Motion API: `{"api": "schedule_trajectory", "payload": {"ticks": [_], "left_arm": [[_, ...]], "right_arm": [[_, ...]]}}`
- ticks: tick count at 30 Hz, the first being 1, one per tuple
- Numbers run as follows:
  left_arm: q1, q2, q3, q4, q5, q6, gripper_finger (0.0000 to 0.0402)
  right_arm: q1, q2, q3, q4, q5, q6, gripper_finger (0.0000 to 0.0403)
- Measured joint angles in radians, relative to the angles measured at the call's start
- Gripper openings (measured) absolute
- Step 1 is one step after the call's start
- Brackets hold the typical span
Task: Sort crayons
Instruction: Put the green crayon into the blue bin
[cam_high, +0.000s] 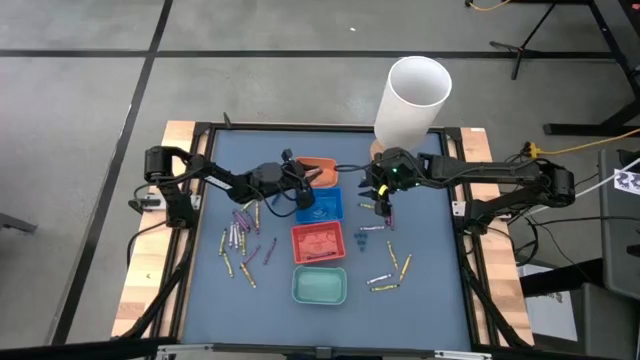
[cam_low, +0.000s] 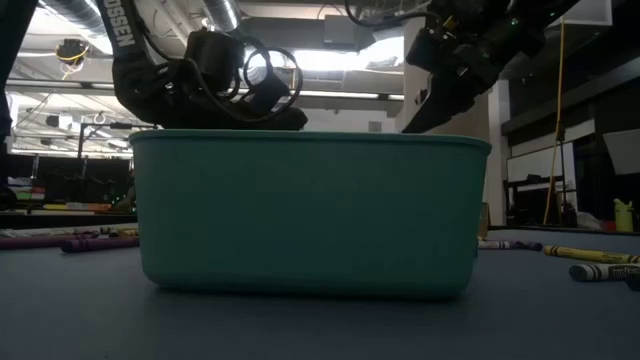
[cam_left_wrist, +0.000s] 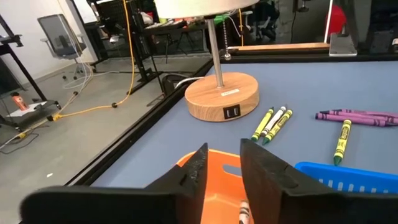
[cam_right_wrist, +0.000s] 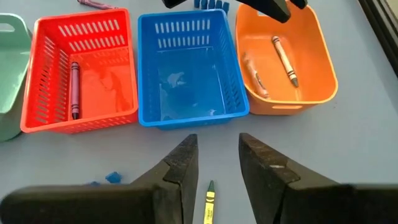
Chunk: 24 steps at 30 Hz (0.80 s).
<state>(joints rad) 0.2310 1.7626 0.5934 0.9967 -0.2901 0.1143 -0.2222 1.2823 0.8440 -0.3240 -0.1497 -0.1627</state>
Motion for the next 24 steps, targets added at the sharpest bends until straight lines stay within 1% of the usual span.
{"api": "schedule_trajectory", "payload": {"ticks": [5, 8, 14, 16, 24], "left_arm": [[0.0, 0.0, 0.0, -0.008, 0.0, -0.001, 0.0099], [0.0, 0.0, 0.0, -0.019, 0.0, -0.002, 0.01], [0.0, 0.0, 0.0, -0.019, -0.001, -0.002, 0.01], [0.0, 0.0, 0.0, -0.019, 0.0, -0.006, 0.01], [0.0, 0.0, 0.0, -0.018, 0.0, -0.033, 0.01]], "right_arm": [[0.0, 0.0, 0.0, -0.008, 0.0, 0.03, 0.0115], [0.0, 0.0, 0.0, -0.034, 0.0, 0.048, 0.0115], [0.0, 0.0, 0.0, -0.089, -0.001, 0.157, 0.0115], [0.0, 0.002, -0.001, -0.1, -0.001, 0.168, 0.0115], [0.0, 0.025, -0.073, -0.082, 0.0, 0.19, 0.0115]]}}
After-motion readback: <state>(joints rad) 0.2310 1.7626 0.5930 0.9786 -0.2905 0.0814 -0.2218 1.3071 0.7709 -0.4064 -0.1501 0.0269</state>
